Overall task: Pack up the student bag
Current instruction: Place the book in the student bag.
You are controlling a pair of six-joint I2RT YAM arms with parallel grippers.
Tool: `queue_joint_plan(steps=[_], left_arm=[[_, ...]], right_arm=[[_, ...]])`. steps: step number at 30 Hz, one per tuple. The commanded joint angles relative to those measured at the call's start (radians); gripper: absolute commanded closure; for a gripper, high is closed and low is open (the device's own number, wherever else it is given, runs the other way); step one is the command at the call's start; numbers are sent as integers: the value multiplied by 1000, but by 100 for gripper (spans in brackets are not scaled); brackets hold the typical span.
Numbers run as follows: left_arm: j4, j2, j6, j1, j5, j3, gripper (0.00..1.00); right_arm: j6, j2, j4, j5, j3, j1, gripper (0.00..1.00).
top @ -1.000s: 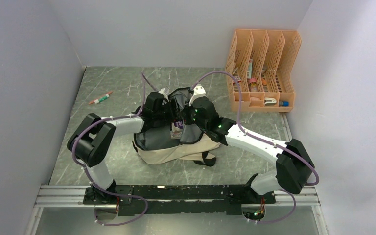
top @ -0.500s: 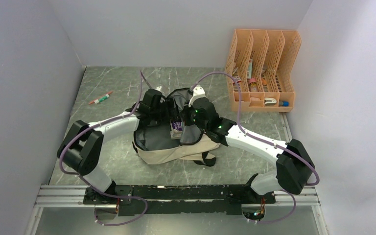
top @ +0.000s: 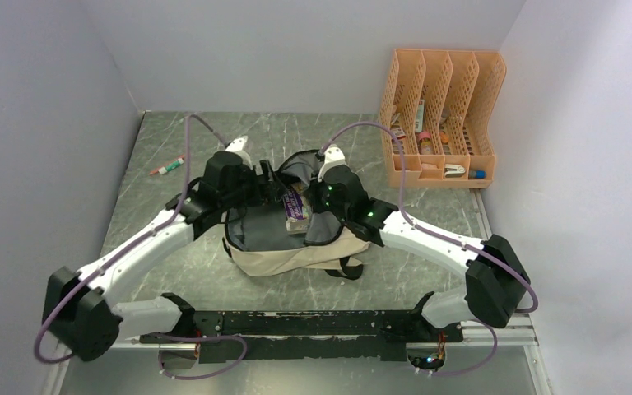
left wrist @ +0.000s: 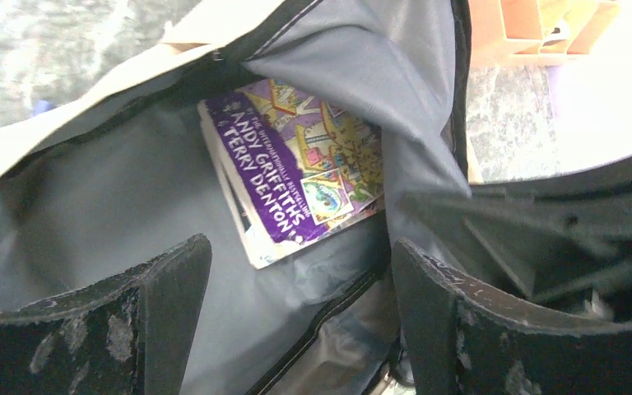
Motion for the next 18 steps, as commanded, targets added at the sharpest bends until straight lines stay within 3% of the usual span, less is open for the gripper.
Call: queue_joint_plan(steps=[1, 10, 18], left_arm=[[-116, -124, 61, -3, -132, -24, 17], [-204, -154, 109, 28, -276, 46, 18], [-198, -149, 120, 58, -279, 31, 18]], right_arm=[[-44, -64, 10, 55, 16, -43, 100], [-150, -84, -42, -1, 84, -144, 100], [-234, -80, -62, -40, 125, -210, 100]])
